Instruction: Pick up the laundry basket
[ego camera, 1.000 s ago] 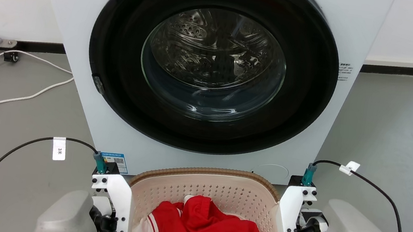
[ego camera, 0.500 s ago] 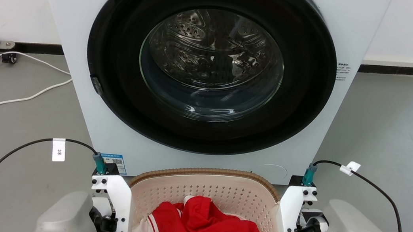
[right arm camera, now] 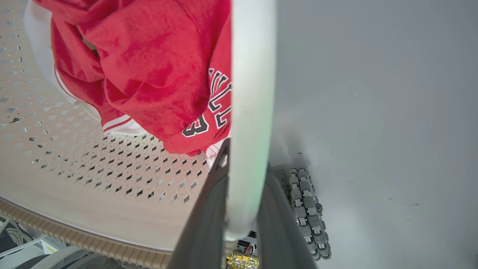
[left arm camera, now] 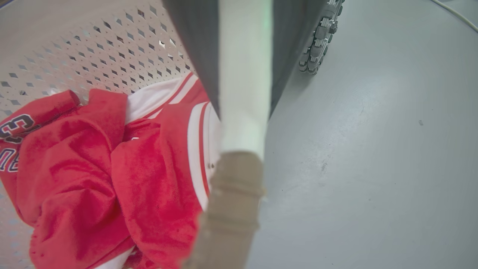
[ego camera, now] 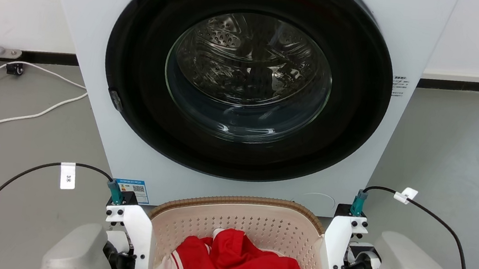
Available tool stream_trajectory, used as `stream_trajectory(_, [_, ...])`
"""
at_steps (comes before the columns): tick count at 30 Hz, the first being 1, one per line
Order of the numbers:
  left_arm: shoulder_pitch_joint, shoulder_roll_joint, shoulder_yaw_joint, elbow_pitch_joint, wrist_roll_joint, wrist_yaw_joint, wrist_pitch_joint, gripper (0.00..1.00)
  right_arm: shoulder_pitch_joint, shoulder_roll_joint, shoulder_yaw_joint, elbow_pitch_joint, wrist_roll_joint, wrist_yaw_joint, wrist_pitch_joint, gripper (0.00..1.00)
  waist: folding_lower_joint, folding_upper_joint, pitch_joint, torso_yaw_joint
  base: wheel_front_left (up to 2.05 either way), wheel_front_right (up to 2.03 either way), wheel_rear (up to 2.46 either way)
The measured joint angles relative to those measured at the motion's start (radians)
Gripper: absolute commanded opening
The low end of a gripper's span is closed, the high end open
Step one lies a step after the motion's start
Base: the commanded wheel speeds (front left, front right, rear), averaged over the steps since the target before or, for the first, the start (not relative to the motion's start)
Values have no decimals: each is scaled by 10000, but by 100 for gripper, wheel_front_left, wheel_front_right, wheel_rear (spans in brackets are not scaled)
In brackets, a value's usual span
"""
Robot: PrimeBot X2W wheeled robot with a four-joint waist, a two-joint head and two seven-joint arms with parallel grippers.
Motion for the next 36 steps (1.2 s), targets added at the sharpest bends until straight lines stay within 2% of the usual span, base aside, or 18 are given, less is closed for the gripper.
stream_trajectory(36, [78, 44, -219, 6, -240, 13, -198, 0, -40, -12, 311, 6, 424, -13, -27, 0, 0, 0, 48, 23, 0, 0, 0])
